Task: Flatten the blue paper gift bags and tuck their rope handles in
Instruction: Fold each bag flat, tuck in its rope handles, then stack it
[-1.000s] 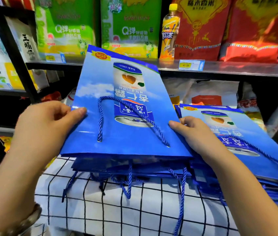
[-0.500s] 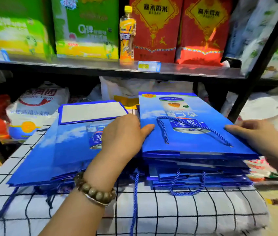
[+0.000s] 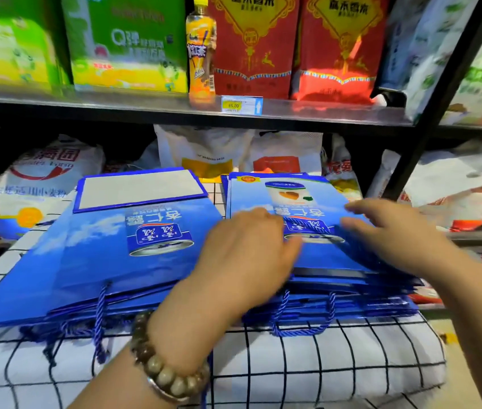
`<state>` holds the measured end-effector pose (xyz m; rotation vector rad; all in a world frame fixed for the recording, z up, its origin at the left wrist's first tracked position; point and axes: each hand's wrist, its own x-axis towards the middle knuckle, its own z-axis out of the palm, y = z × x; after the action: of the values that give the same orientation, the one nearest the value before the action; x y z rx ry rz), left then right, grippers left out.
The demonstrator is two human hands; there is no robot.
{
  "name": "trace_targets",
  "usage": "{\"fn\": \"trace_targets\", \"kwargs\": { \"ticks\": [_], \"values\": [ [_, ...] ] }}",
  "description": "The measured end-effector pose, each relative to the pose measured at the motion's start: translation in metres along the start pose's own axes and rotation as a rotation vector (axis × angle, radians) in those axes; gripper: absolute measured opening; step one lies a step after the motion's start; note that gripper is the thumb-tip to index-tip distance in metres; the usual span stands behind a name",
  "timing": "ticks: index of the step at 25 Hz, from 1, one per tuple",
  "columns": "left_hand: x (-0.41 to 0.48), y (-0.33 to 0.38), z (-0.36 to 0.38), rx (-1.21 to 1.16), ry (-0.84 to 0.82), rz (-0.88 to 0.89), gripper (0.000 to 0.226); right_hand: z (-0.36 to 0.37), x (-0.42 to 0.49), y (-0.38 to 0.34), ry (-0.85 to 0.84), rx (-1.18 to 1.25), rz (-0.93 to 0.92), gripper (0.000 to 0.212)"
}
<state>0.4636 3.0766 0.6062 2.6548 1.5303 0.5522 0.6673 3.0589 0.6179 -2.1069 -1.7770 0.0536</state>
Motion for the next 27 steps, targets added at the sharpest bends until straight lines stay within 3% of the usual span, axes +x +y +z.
{"fn": "trace_targets", "kwargs": {
  "ticks": [3, 9, 13, 15, 17, 20, 22, 24, 27],
  "values": [
    [-0.002, 0.018, 0.032, 0.034, -0.344, 0.082, 0.064, 0.031, 0.003, -0.008, -0.350, -0.081, -0.079, 0.051],
    [0.008, 0.024, 0.063, 0.114, -0.381, 0.023, 0.066, 0.052, 0.016, 0.009, -0.499, -0.091, -0.064, 0.054],
    [0.010, 0.023, 0.057, 0.020, -0.402, 0.037, 0.065, 0.052, 0.020, 0.010, -0.523, -0.024, -0.057, 0.053],
    [0.000, 0.014, 0.039, -0.201, -0.274, 0.105, 0.058, 0.047, 0.021, 0.008, -0.493, -0.021, -0.052, 0.054],
    [-0.024, -0.008, 0.015, -0.379, -0.051, 0.122, 0.046, 0.040, 0.018, 0.002, -0.340, -0.174, -0.072, 0.057],
    [-0.069, -0.063, -0.010, -0.147, 0.236, -0.021, 0.035, 0.032, 0.004, -0.026, 0.090, -0.287, -0.234, 0.047],
    [-0.094, -0.097, -0.023, 0.010, 0.216, -0.232, 0.036, 0.039, -0.011, -0.063, 0.201, -0.053, -0.348, 0.027],
    [-0.110, -0.120, -0.030, 0.053, 0.053, -0.378, 0.042, 0.054, -0.033, -0.107, 0.160, 0.095, -0.482, 0.014],
    [-0.123, -0.140, -0.030, -0.008, 0.032, -0.385, 0.056, 0.078, -0.064, -0.163, -0.060, 0.148, -0.593, 0.030]
  ]
}}
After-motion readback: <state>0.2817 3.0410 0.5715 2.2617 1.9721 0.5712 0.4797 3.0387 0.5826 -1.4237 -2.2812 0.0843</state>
